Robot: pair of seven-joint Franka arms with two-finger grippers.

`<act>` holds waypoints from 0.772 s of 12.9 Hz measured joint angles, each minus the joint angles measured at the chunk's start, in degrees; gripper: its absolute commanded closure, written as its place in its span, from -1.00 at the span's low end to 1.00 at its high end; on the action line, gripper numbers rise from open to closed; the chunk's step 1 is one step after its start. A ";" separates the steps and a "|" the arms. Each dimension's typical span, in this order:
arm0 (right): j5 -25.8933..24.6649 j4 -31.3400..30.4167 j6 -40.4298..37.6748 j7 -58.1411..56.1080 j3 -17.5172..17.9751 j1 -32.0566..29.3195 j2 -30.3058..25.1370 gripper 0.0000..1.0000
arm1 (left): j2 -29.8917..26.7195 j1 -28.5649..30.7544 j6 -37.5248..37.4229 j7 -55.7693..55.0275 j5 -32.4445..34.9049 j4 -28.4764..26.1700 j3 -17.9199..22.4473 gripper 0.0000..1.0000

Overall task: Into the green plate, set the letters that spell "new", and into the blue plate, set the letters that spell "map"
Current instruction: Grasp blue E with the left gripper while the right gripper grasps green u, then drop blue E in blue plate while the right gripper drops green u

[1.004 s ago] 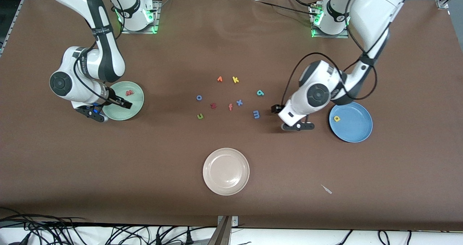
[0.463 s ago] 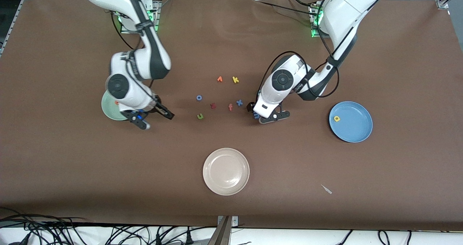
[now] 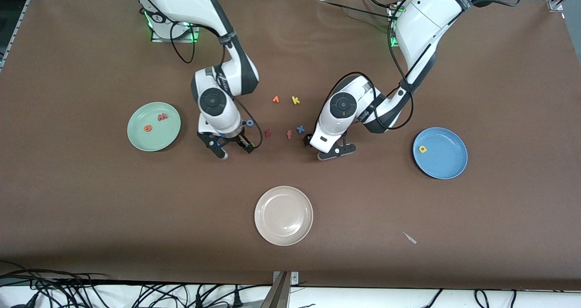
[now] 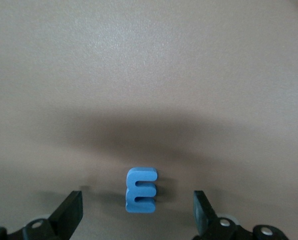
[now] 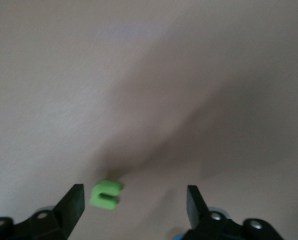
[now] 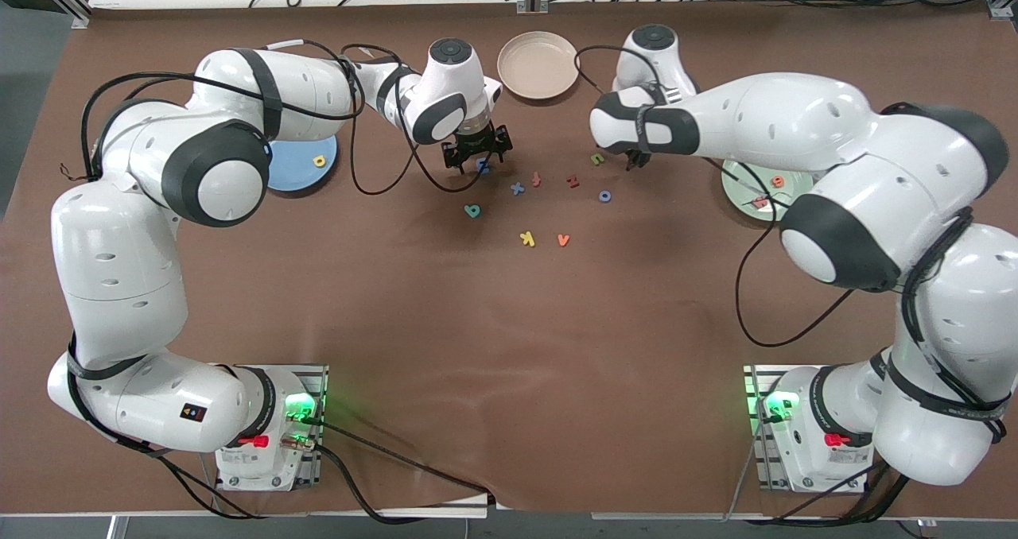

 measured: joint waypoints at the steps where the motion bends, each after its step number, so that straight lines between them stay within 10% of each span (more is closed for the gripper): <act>1: 0.01 1.42 0.23 1.79 0.01 0.47 1.26 -0.74 | 0.14 -0.31 0.00 0.00 0.24 0.02 0.24 -0.61; 6: 0.04 2.99 1.97 4.33 0.05 0.71 3.61 -0.06 | 0.44 -1.93 -0.27 -0.02 1.97 0.57 1.93 -0.01; 10: 0.04 3.00 2.33 4.76 0.14 0.73 3.83 -0.05 | 0.39 -2.03 -0.52 -0.02 1.99 1.12 1.96 0.68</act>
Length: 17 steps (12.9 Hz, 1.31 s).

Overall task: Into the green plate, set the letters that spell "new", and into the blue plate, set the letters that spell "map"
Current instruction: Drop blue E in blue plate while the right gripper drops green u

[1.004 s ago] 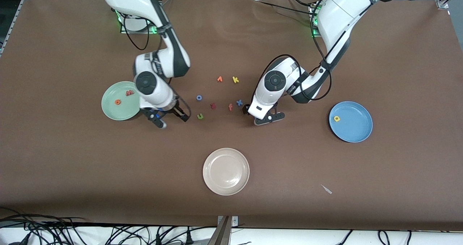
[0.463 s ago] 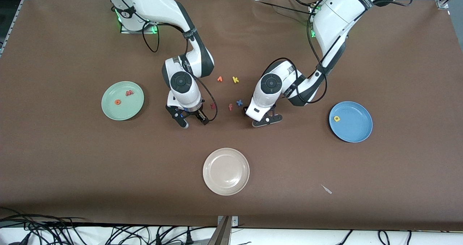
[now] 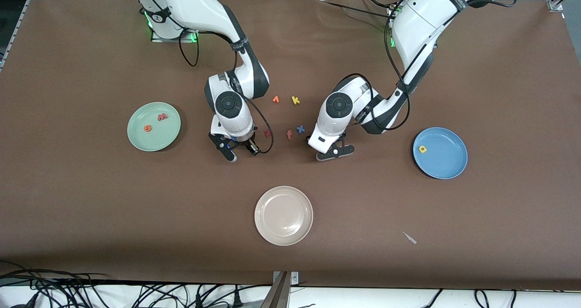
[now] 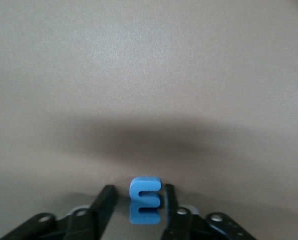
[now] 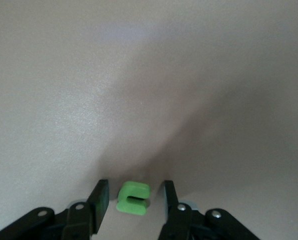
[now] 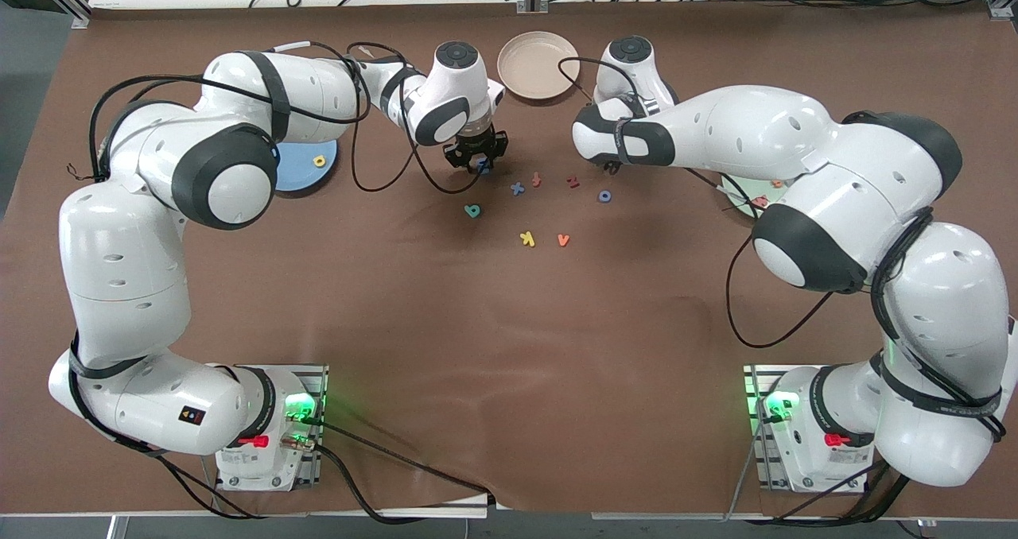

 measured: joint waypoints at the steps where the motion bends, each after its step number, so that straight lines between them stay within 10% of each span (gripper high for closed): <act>1: 0.00 0.00 0.07 0.08 0.08 0.01 0.03 -0.05 | -0.06 0.00 -0.05 0.00 0.01 0.17 -0.03 0.78; 6: 0.01 0.12 0.20 0.21 0.36 0.24 0.08 0.62 | -0.07 0.06 -5.18 2.51 0.08 1.65 0.36 0.90; 11: 0.00 0.82 -0.98 -1.61 -0.48 0.23 -0.28 0.62 | -3.10 6.28 -23.95 22.24 0.08 5.67 0.59 0.90; 17: 0.04 1.03 -22.72 -26.90 -14.38 -0.39 -8.16 0.62 | -7.22 19.44 -35.43 55.74 0.08 5.30 0.78 0.86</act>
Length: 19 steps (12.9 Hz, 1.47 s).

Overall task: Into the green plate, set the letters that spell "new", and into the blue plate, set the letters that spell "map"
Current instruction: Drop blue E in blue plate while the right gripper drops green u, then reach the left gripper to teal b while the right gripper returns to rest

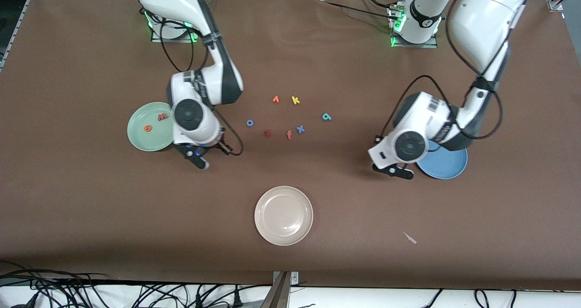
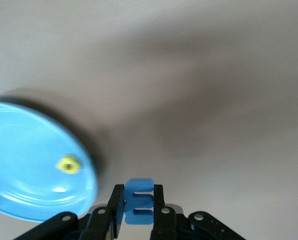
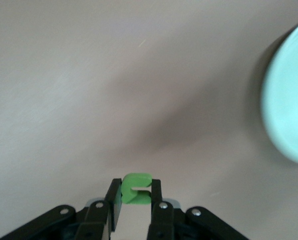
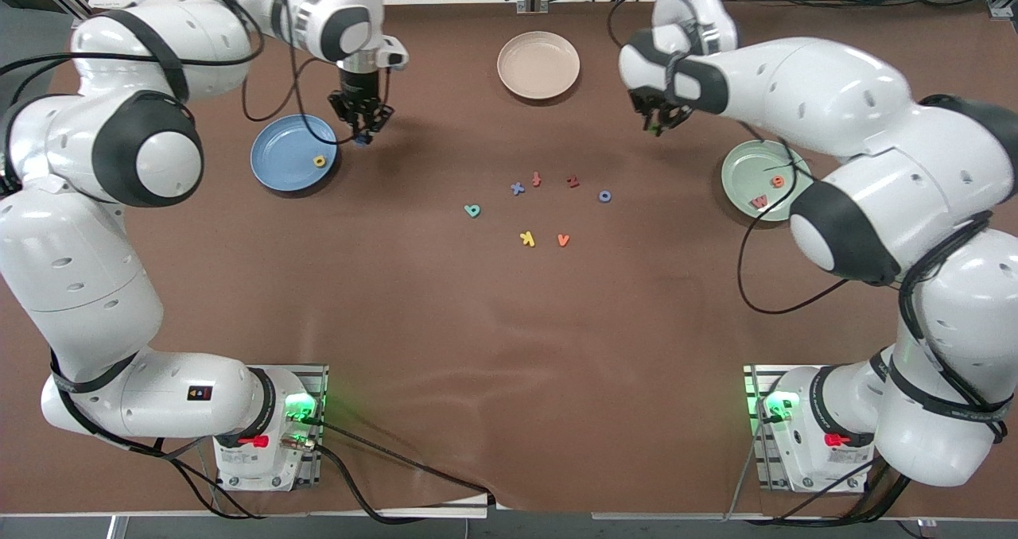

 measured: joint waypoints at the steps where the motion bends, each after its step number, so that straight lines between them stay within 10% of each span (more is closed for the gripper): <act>1: 0.01 -1.59 -1.29 -5.32 -2.41 -0.16 -1.28 0.62 | -0.08 2.64 -0.19 5.32 0.00 -0.39 0.03 0.86; 6: 0.15 -18.62 7.17 -29.29 -11.63 -0.75 -6.30 0.60 | -1.86 14.44 9.33 21.42 0.01 -8.55 0.02 0.54; 7: 0.16 -22.23 11.39 -30.89 -11.74 -0.84 -6.47 0.55 | -3.33 15.52 14.33 21.72 0.01 -12.59 -0.01 0.30; 8: 0.20 -24.71 14.03 -31.56 -11.62 -0.76 -6.44 0.48 | -5.11 16.08 18.30 21.71 0.01 -16.49 -0.05 -0.59; 9: 0.51 -25.88 15.18 -31.61 -11.47 -0.58 -6.44 -0.49 | -6.85 16.44 20.77 21.67 0.01 -19.44 -0.05 -1.00; 10: 1.26 -26.20 15.45 -31.61 -11.45 -0.33 -6.42 -0.99 | -8.53 16.72 22.13 21.66 0.01 -21.52 -0.07 -1.00; 14: 2.10 -24.31 13.27 -31.61 -11.65 -0.09 -6.56 -1.00 | -11.27 16.78 19.97 16.28 -1.88 -21.56 -2.50 -1.00; 19: 2.14 -8.49 -6.98 -32.18 -15.83 0.09 -7.28 -1.00 | -11.34 15.15 19.51 -8.95 -7.08 -21.92 -15.45 -1.00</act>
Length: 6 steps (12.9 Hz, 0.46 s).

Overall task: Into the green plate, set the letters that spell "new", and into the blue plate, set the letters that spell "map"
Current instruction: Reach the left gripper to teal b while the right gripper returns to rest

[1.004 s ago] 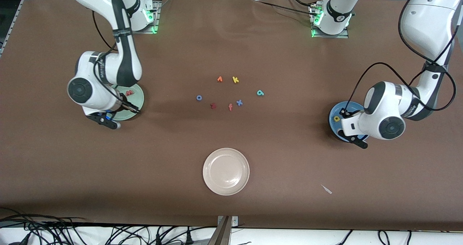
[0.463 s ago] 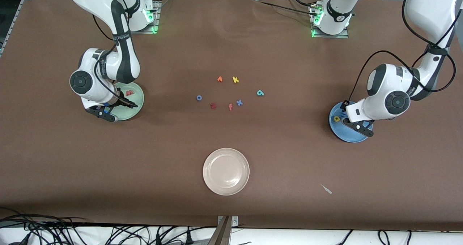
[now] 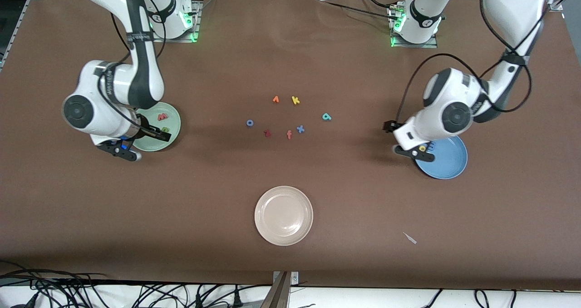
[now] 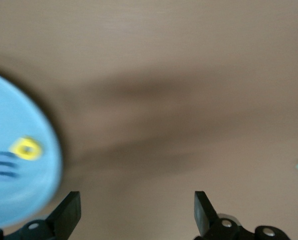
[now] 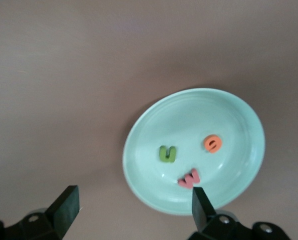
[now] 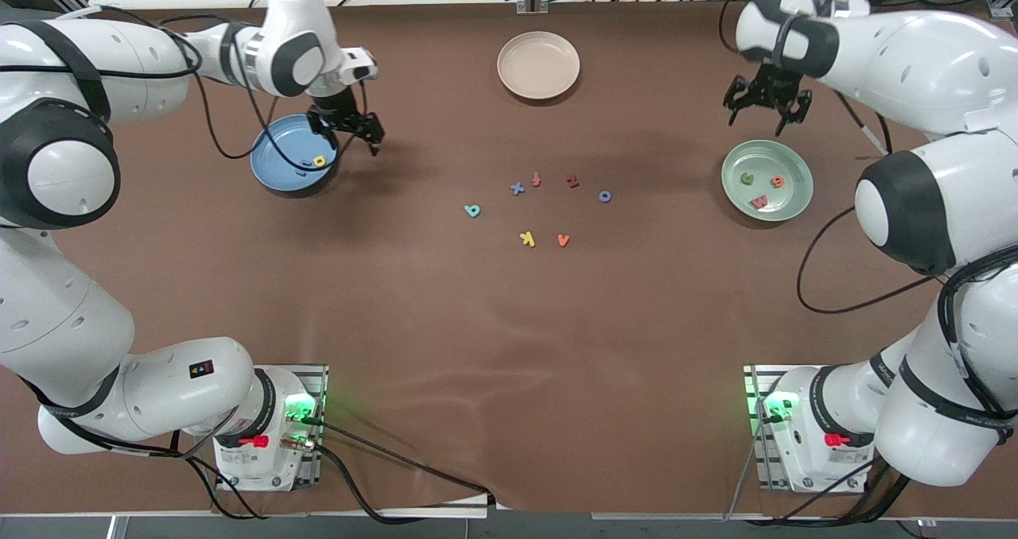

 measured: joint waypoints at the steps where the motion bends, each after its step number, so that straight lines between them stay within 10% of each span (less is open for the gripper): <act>1: -0.01 4.34 -5.56 -0.92 -1.49 0.04 -0.21 -1.00 | 0.06 -0.22 1.16 -5.14 -0.01 -0.58 -2.47 -1.00; 6: -2.30 21.77 -25.85 -11.70 -8.68 -0.10 -1.28 -1.00 | 2.16 -8.17 12.39 -29.71 -0.02 -5.11 -5.48 -1.00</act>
